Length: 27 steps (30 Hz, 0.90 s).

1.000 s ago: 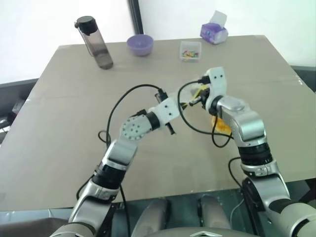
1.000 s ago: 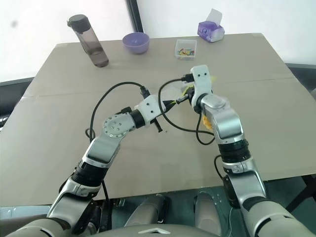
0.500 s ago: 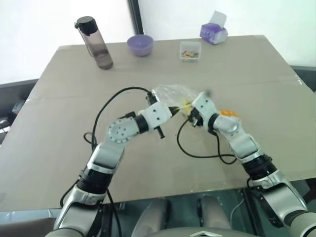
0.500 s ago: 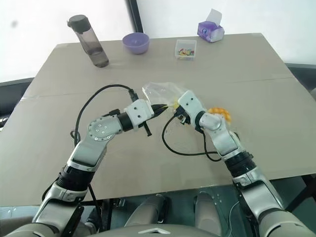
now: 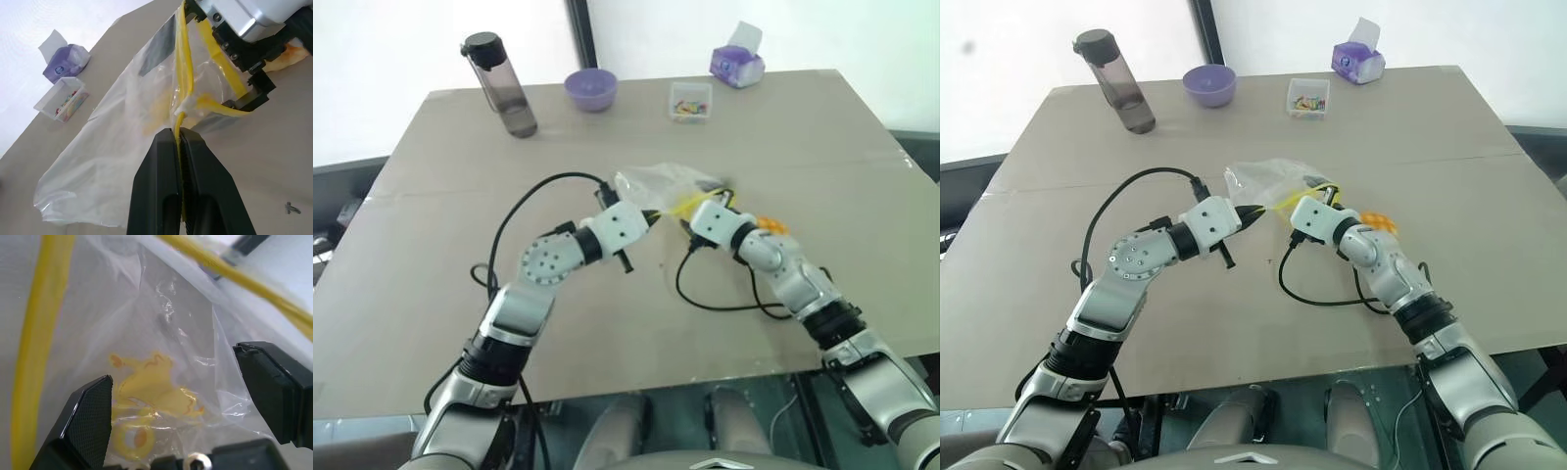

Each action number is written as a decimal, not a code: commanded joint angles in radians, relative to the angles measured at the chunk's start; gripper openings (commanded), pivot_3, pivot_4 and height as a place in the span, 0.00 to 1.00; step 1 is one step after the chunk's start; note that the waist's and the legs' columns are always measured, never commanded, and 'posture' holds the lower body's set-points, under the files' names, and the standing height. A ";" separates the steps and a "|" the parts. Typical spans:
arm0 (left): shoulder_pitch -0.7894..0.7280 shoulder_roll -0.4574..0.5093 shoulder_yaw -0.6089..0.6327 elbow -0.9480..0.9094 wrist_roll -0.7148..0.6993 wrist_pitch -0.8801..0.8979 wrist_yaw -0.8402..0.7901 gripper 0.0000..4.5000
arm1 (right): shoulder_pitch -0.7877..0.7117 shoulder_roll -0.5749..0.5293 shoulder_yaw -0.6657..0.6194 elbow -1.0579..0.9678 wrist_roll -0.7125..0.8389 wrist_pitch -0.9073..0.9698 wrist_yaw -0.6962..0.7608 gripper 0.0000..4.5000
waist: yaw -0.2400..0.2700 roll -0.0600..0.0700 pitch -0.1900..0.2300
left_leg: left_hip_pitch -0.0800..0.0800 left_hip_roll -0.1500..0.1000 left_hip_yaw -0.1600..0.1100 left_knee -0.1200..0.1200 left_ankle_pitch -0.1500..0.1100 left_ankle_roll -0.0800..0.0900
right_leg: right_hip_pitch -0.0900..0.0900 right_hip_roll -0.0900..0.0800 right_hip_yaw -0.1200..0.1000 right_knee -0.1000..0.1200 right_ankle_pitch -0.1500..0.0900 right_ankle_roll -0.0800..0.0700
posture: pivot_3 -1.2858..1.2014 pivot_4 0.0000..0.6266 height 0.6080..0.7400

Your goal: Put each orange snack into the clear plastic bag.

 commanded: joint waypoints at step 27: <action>-0.008 -0.099 0.026 -0.031 0.022 0.108 0.131 0.00 | 0.309 -0.066 -0.357 -0.546 0.339 0.389 0.245 0.99 | 0.021 0.000 0.000 | 0.000 0.000 0.000 0.001 0.000 0.000 | 0.001 0.000 -0.001 0.000 0.000 0.000 | 0.52 0.24 1.00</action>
